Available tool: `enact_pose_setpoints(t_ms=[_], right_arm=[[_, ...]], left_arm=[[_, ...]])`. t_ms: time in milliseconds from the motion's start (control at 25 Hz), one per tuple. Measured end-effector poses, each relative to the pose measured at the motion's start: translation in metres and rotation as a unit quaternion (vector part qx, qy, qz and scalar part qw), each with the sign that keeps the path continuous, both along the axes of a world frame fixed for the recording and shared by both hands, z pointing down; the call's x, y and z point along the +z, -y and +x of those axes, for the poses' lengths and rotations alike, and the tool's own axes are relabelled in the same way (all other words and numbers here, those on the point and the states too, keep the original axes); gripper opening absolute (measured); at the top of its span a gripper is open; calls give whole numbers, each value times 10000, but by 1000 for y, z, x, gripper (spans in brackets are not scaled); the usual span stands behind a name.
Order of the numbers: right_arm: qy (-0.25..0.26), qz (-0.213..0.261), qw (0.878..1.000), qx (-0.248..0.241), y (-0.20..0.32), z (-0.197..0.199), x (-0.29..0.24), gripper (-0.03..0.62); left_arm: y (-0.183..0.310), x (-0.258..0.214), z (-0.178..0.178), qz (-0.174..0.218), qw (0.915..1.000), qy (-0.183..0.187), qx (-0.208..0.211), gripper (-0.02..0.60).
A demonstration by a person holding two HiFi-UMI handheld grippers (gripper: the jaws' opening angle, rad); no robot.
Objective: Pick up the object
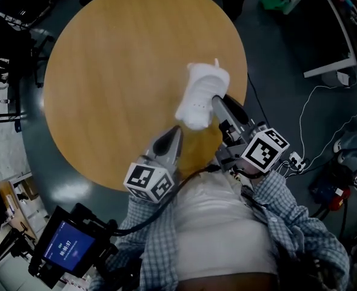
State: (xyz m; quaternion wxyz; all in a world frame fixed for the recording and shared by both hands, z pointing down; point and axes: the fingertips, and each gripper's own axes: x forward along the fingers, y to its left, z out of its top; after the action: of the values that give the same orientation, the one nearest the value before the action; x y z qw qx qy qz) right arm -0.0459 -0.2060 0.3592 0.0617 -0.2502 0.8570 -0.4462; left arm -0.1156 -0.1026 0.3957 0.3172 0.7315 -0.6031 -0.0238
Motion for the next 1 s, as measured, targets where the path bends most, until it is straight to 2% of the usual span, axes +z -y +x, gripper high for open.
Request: enact_pose_setpoints(t_ms=[1000], right_arm=[[61, 104, 9999, -107, -2, -1, -12, 106]], left_arm=[[5, -1, 6, 49, 9998, -73, 165, 3]])
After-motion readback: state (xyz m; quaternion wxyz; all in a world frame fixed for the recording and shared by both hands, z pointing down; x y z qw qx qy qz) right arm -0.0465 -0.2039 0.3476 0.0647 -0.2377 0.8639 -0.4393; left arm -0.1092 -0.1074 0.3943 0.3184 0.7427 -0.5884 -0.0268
